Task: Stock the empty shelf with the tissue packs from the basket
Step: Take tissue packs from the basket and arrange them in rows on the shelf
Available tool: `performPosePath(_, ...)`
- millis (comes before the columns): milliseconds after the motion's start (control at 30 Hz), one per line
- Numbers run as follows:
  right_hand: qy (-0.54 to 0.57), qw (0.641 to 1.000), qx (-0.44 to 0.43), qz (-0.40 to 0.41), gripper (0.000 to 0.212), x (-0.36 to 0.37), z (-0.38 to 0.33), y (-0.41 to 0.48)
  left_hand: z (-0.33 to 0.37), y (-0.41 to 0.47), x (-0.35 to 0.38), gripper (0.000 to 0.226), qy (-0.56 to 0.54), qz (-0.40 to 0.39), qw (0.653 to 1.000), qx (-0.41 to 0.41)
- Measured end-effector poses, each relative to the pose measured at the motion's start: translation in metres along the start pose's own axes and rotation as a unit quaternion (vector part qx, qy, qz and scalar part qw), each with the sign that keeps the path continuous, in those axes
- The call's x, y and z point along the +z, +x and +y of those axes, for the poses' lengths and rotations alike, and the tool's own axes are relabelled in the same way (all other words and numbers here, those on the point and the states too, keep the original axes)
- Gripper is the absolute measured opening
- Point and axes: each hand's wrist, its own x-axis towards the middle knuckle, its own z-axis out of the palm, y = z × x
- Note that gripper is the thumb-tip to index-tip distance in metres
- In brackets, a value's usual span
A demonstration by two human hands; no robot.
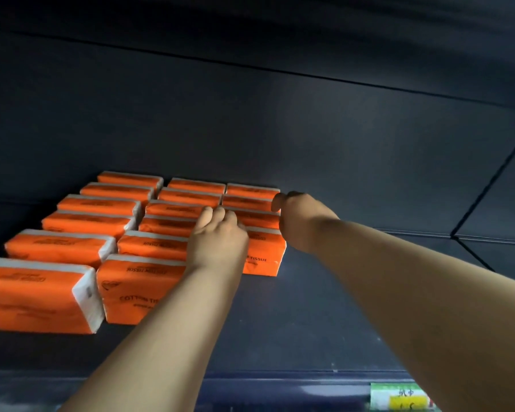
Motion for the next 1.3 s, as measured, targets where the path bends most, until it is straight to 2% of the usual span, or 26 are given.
performPosePath(500,-0.043,0.998,-0.036,-0.003,0.046,-0.003,-0.002,-0.018,0.001,-0.005,-0.008,0.048,0.025,0.006,1.0,0.014)
performPosePath(800,-0.06,0.997,-0.053,0.009,0.04,-0.014,0.003,-0.059,0.01,-0.033,-0.039,0.042,0.003,0.029,0.998,0.057)
performPosePath(1067,-0.033,0.998,-0.047,-0.025,0.042,-0.012,0.026,-0.138,0.036,-0.095,-0.07,0.034,-0.002,0.041,0.992,0.122)
performPosePath(1300,0.017,0.996,-0.032,-0.086,0.037,0.033,0.069,-0.251,0.069,-0.18,-0.055,0.034,-0.061,-0.031,0.986,0.153)
